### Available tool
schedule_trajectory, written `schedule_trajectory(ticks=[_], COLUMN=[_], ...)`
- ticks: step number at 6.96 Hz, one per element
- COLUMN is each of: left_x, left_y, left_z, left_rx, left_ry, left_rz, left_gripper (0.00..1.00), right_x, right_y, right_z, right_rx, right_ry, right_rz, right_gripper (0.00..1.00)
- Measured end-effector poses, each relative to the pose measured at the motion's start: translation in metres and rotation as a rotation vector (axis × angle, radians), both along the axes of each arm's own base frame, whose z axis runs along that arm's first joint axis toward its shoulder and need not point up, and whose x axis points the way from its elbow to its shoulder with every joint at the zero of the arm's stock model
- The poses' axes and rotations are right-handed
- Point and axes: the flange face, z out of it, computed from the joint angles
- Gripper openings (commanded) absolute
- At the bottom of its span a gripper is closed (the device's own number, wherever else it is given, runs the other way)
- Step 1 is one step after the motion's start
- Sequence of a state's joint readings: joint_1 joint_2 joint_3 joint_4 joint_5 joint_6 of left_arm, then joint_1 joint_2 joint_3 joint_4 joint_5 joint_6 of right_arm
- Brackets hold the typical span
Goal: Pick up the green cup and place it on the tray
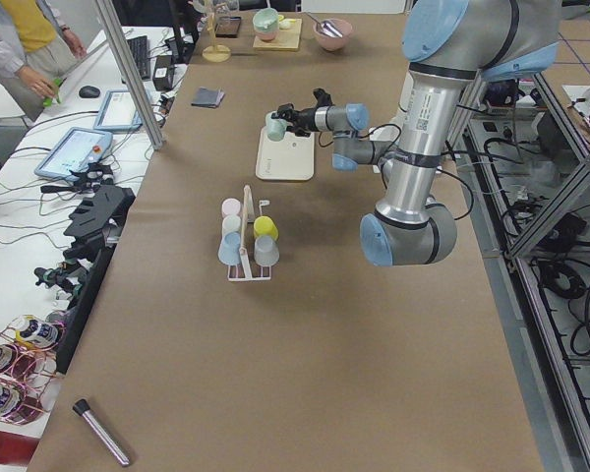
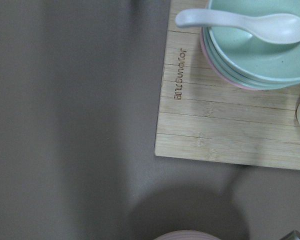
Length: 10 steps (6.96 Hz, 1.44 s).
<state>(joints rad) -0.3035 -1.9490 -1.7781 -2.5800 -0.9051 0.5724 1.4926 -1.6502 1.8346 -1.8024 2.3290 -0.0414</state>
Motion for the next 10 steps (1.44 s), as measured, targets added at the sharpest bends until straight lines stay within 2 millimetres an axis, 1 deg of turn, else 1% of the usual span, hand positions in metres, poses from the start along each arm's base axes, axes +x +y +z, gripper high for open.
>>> schedule_trajectory(ticks=[2, 3, 5, 7, 10], left_x=[0.007, 0.013, 0.023, 0.023, 0.029], left_y=[0.0, -0.002, -0.005, -0.008, -0.014], left_z=[0.0, 0.002, -0.001, 0.005, 0.024], left_rx=[-0.006, -0.018, -0.068, -0.163, -0.322], left_ry=[0.022, 0.048, 0.131, 0.267, 0.483], left_rz=[0.001, 0.002, 0.002, -0.04, -0.102], left_gripper=[0.6, 0.64, 0.64, 0.6, 0.54], right_x=[0.0, 0.0, 0.0, 0.0, 0.0], right_y=[0.003, 0.003, 0.003, 0.003, 0.003], right_z=[0.002, 0.003, 0.004, 0.004, 0.004], right_rx=[-0.006, -0.007, -0.009, -0.01, -0.01], right_ry=[-0.001, 0.0, 0.001, 0.003, 0.001], right_rz=[0.0, 0.0, 0.0, 0.001, 0.0], right_gripper=[0.99, 1.0, 0.99, 0.99, 1.0])
